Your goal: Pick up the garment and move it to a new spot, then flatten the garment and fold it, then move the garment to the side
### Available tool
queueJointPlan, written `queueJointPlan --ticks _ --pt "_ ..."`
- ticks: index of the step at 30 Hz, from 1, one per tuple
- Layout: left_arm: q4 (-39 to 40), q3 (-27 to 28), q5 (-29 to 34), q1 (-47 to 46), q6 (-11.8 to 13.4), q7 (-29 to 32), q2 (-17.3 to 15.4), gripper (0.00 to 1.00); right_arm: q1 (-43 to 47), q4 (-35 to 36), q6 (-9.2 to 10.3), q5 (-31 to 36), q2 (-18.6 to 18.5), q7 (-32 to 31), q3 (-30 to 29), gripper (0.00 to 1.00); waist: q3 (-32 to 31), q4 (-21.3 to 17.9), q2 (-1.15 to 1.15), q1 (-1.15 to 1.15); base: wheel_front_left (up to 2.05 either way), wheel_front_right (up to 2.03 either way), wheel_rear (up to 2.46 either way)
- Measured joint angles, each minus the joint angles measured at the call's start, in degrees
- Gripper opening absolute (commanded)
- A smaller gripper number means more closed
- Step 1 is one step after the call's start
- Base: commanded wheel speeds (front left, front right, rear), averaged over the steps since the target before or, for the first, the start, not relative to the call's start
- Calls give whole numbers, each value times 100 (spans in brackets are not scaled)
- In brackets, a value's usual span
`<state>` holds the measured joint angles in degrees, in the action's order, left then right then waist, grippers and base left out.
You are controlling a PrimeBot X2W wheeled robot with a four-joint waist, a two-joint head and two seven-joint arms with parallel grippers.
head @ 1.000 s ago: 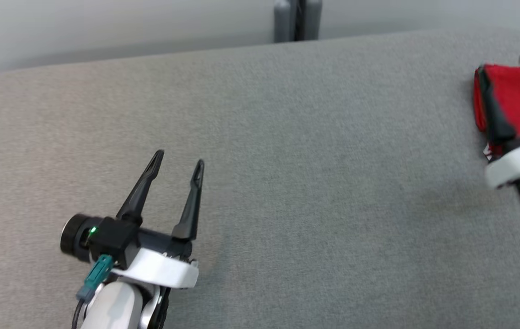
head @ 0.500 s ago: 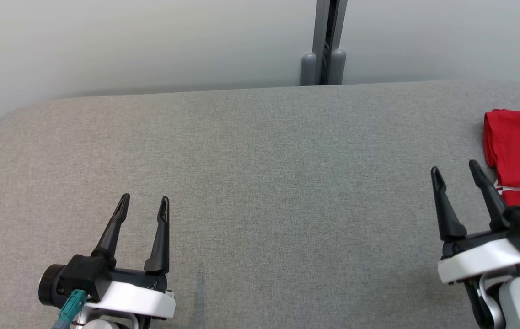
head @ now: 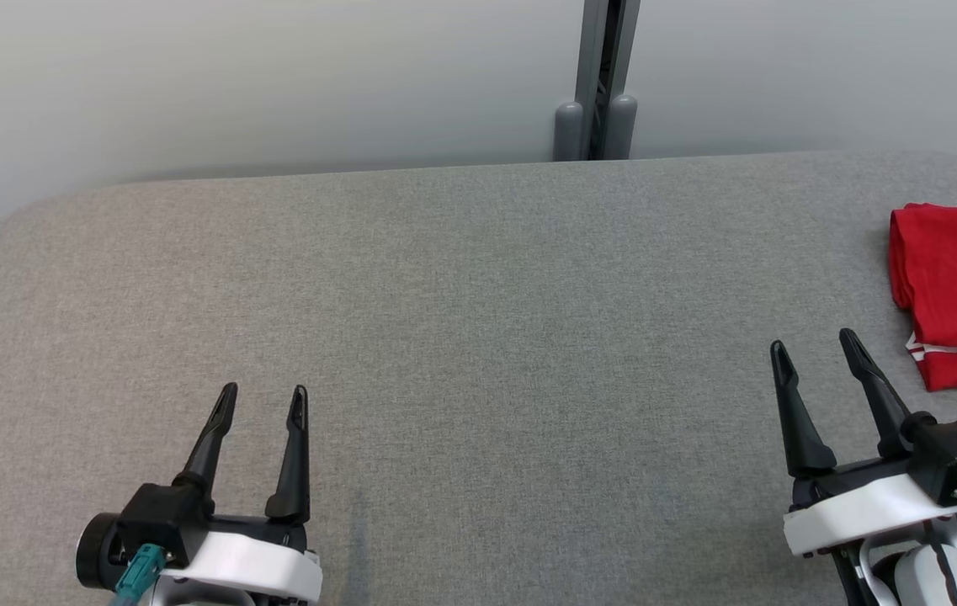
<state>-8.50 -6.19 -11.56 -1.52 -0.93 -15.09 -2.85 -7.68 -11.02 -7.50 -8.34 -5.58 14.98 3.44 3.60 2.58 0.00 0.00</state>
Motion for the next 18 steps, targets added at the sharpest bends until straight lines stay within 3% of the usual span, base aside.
queueJointPlan --ticks 18 --pt "-12 44 35 -6 199 0 1 100 4 -7 0 24 26 0 -14 100 -15 -25 0 0 0 0 0"
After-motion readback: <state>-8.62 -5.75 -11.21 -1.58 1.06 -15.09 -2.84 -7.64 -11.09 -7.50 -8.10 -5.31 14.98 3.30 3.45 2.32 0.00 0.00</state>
